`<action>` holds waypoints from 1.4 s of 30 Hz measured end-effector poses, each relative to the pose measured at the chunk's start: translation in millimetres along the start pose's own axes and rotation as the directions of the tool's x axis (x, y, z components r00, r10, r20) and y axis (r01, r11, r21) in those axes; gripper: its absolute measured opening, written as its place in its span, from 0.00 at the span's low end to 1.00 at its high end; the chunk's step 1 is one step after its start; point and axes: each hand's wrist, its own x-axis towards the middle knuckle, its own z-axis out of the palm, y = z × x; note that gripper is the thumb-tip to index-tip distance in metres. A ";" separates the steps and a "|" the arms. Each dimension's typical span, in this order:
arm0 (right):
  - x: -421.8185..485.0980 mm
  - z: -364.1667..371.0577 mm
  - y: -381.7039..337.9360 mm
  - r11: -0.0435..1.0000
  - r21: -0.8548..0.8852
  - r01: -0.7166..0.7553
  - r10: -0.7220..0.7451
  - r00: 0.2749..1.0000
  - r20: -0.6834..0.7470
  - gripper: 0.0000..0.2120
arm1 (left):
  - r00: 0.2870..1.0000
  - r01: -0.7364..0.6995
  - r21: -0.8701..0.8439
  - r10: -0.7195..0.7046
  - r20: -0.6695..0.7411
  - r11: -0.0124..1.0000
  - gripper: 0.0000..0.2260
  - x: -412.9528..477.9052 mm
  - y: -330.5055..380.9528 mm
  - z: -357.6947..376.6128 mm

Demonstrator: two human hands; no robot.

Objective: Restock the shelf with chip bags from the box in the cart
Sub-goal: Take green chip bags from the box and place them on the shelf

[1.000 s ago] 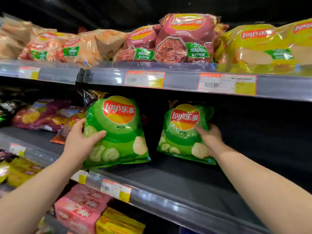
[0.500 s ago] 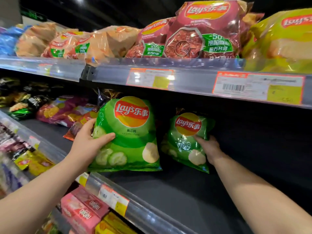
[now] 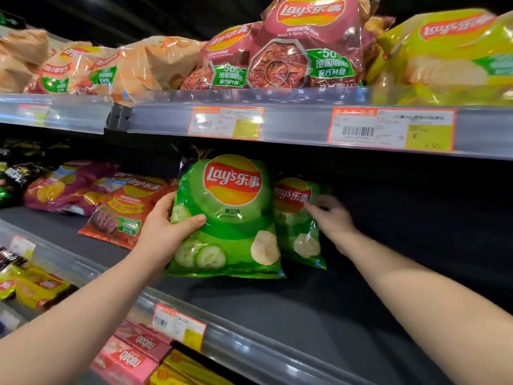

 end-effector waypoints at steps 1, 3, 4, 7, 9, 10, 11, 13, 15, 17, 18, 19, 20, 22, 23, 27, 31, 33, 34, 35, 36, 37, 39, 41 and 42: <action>-8.4 -2.3 -6.6 0.997 0.066 -0.050 0.043 0.994 0.102 0.33 | 1.000 0.007 -0.021 -0.006 0.026 1.000 0.32 -0.2 1.2 8.5; -25.3 -8.5 -17.1 0.976 0.122 -0.178 0.137 0.947 0.290 0.49 | 0.997 0.018 -0.065 -0.013 0.078 0.998 0.32 0.5 1.9 28.6; -31.7 -12.3 -19.8 0.968 0.126 -0.217 0.161 0.922 0.351 0.56 | 0.994 0.027 -0.077 -0.019 0.105 0.997 0.31 -0.1 3.6 40.2; -47.5 -31.0 -17.0 0.972 0.090 -0.217 0.163 0.899 0.406 0.43 | 0.983 0.060 -0.097 -0.042 0.178 0.994 0.32 -0.6 4.3 71.9; -52.6 -47.0 -8.5 0.977 0.068 -0.200 0.166 0.928 0.334 0.29 | 0.972 0.113 -0.119 -0.085 0.221 0.986 0.30 -3.8 5.6 92.2; -53.6 -56.0 -3.5 0.977 0.058 -0.203 0.178 0.940 0.291 0.27 | 0.961 0.144 -0.128 -0.108 0.254 0.981 0.28 -5.3 5.4 102.3; -54.7 -65.1 0.8 0.976 0.054 -0.211 0.190 0.947 0.261 0.25 | 0.947 0.172 -0.131 -0.127 0.297 0.976 0.27 -7.9 6.4 112.5; -58.8 -80.0 6.1 0.971 0.078 -0.224 0.203 0.956 0.212 0.22 | 0.917 0.213 -0.101 -0.162 0.365 0.972 0.28 -9.2 3.5 131.4; -60.4 -92.7 13.3 0.969 0.100 -0.224 0.209 0.967 0.146 0.19 | 0.896 0.220 -0.036 -0.187 0.403 0.975 0.32 -8.4 0.5 148.0; -61.1 -103.4 19.5 0.971 0.121 -0.204 0.195 0.977 0.082 0.23 | 0.887 0.175 0.068 -0.187 0.422 0.982 0.36 -7.9 -1.4 162.4; -60.1 -108.2 23.0 0.971 0.131 -0.198 0.193 0.980 0.048 0.25 | 0.880 0.149 0.118 -0.186 0.437 0.982 0.37 -8.7 -1.6 169.1; -59.1 -112.6 25.9 0.972 0.136 -0.190 0.189 0.982 0.016 0.26 | 0.875 0.121 0.153 -0.179 0.451 0.981 0.37 -10.0 -0.7 175.3; -58.3 -116.3 27.9 0.974 0.138 -0.182 0.186 0.982 -0.017 0.26 | 0.868 0.098 0.179 -0.172 0.466 0.979 0.37 -11.2 0.1 181.0; -56.9 -122.0 30.2 0.976 0.131 -0.172 0.183 0.981 -0.070 0.26 | 0.862 0.043 0.230 -0.153 0.484 0.972 0.36 -11.1 0.9 189.8; -55.3 -124.1 31.9 0.978 0.126 -0.167 0.180 0.979 -0.096 0.27 | 0.864 0.011 0.269 -0.144 0.483 0.963 0.35 -10.1 0.5 192.3; -47.3 -128.4 39.7 0.982 0.107 -0.153 0.171 0.967 -0.190 0.27 | 0.886 -0.197 0.539 -0.086 0.455 0.819 0.35 -6.6 -2.9 185.5; -36.7 -125.1 47.3 0.984 0.086 -0.158 0.172 0.965 -0.198 0.28 | 0.892 -0.298 0.718 -0.084 0.444 0.629 0.34 -6.0 -6.8 169.0; -28.1 -121.2 52.8 0.982 0.076 -0.171 0.183 0.964 -0.193 0.30 | 0.893 -0.307 0.769 -0.110 0.437 0.561 0.35 -4.4 -8.5 161.3; -24.6 -119.2 55.0 0.980 0.081 -0.181 0.193 0.965 -0.180 0.30 | 0.893 -0.313 0.790 -0.119 0.433 0.527 0.35 -3.9 -8.7 158.0; -21.2 -117.1 57.4 0.978 0.086 -0.191 0.203 0.966 -0.163 0.30 | 0.895 -0.319 0.809 -0.125 0.429 0.493 0.36 -3.8 -8.7 155.2; -18.2 -115.2 59.7 0.975 0.090 -0.202 0.213 0.966 -0.148 0.30 | 0.896 -0.324 0.827 -0.132 0.425 0.460 0.36 -3.8 -8.9 152.7; -15.6 -113.3 61.7 0.973 0.090 -0.212 0.223 0.965 -0.140 0.30 | 0.896 -0.330 0.841 -0.138 0.422 0.428 0.36 -3.9 -9.2 150.3; -12.0 -111.9 64.6 0.968 0.097 -0.233 0.245 0.960 -0.137 0.32 | 0.893 -0.352 0.859 -0.142 0.427 0.371 0.36 -4.2 -10.8 147.4; -8.1 -110.6 64.4 0.965 0.100 -0.242 0.255 0.956 -0.146 0.34 | 0.892 -0.368 0.870 -0.138 0.430 0.329 0.36 -3.1 -12.3 143.5; -7.2 -111.4 64.4 0.966 0.090 -0.242 0.254 0.953 -0.163 0.35 | 0.890 -0.375 0.870 -0.137 0.434 0.320 0.36 -2.9 -12.6 142.8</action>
